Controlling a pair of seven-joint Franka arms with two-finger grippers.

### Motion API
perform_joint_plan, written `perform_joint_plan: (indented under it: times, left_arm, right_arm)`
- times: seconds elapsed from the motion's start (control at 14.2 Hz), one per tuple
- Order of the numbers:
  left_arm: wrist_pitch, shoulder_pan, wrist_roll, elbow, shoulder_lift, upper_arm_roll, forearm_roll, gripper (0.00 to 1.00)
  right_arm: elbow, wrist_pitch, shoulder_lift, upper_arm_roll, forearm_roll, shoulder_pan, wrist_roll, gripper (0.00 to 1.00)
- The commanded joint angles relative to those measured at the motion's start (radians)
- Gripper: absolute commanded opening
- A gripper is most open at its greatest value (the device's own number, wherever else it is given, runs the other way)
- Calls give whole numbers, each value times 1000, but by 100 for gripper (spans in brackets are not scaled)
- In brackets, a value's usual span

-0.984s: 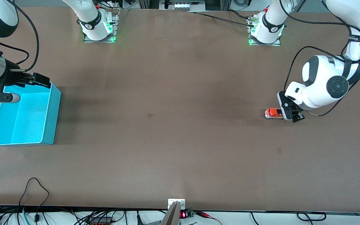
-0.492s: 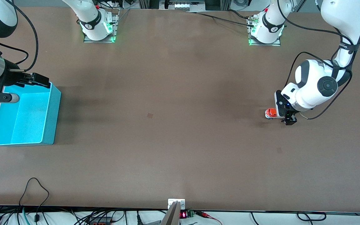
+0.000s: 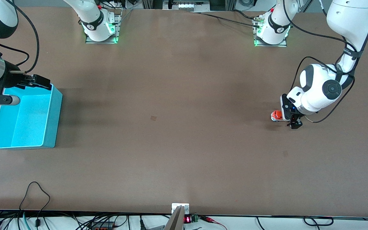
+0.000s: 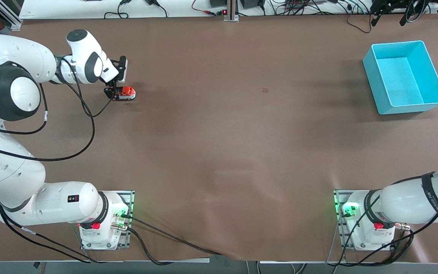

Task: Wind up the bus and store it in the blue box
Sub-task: 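Close the left gripper on the orange bus, pressing it onto the table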

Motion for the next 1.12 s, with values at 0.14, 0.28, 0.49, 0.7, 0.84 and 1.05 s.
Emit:
perform_joint_plan:
  times: [0.14, 0.28, 0.49, 0.7, 0.84, 1.05]
  left_arm:
    - [22, 14, 21, -11, 1, -13, 19, 87]
    - [22, 13, 22, -14, 1, -13, 21, 82]
    - [22, 13, 22, -17, 1, -13, 21, 52]
    - [21, 11, 21, -17, 1, -13, 21, 39]
    - [18, 13, 21, -14, -1, -13, 19, 35]
    - [-2, 13, 24, -14, -1, -13, 19, 31]
  right_arm:
    - [11, -16, -1, 4, -1, -3, -18, 100]
    - [11, -17, -1, 4, -1, 0, -18, 100]
    - [11, -17, -1, 4, -1, -3, -19, 100]
    - [11, -17, -1, 4, 1, -4, -19, 100]
    - [11, -17, -1, 4, 1, -3, -19, 100]
    - [11, -17, -1, 4, 1, 0, -19, 100]
